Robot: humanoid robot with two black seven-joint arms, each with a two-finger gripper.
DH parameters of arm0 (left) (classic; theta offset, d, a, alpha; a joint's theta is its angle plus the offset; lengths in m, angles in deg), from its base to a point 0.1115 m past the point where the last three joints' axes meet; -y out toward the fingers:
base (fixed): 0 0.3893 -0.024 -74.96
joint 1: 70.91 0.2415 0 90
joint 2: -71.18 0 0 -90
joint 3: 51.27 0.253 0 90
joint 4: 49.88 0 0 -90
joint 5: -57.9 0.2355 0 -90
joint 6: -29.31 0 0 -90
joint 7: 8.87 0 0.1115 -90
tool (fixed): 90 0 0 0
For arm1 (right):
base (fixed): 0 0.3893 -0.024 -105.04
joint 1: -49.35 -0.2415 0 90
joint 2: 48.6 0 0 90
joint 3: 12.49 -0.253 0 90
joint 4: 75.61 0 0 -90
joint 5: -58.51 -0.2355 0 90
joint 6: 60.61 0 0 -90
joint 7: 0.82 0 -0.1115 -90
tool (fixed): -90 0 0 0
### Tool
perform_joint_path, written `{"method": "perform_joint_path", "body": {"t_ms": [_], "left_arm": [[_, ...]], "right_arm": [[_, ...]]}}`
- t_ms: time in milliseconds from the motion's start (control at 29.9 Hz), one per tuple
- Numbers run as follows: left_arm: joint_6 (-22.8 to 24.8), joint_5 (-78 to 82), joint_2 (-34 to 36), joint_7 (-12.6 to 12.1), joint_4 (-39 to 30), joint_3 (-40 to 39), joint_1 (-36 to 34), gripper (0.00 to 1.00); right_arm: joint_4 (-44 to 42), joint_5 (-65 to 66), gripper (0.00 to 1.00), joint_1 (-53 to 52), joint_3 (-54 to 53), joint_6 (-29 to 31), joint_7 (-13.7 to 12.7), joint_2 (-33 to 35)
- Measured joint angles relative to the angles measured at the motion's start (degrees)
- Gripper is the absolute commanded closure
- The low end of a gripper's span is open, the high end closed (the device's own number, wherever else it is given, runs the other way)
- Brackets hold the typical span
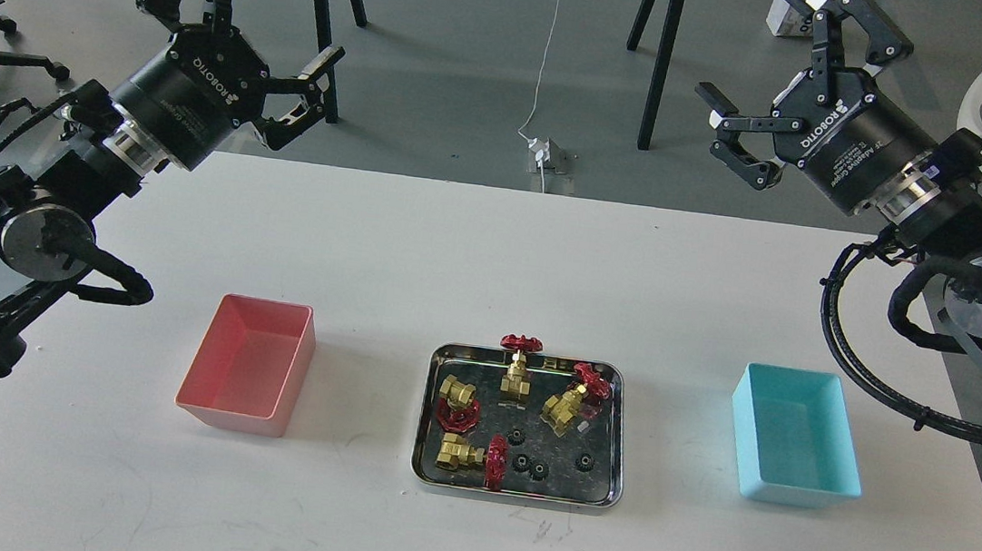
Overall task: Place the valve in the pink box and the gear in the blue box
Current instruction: 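Reach the left gripper toward the metal tray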
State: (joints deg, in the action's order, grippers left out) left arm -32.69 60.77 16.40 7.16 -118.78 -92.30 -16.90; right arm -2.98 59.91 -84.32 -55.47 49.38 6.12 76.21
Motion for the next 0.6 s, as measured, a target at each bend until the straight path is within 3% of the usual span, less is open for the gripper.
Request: {"method": "perform_joint_path", "body": {"t_ms": [200,434,601], "left_arm": [[0.00,0.24,-0.09,1.77,0.90,-0.44,1.13,0.00],[0.00,-6.77,-5.15,4.91,12.78,-5.64,4.26,0.00],[0.00,-8.39,-6.53,9.19,8.48,-11.34,10.51,0.00]], "right_arm": [[-0.03,0.00,0.00,0.12,-0.17,-0.13,0.37,-0.09],[0.13,0.00,0.00,0.19,-1.16,-0.80,0.94,-0.10],[0.33,0.00,0.00,0.39,-1.92,-0.97,0.98,-0.06]]}}
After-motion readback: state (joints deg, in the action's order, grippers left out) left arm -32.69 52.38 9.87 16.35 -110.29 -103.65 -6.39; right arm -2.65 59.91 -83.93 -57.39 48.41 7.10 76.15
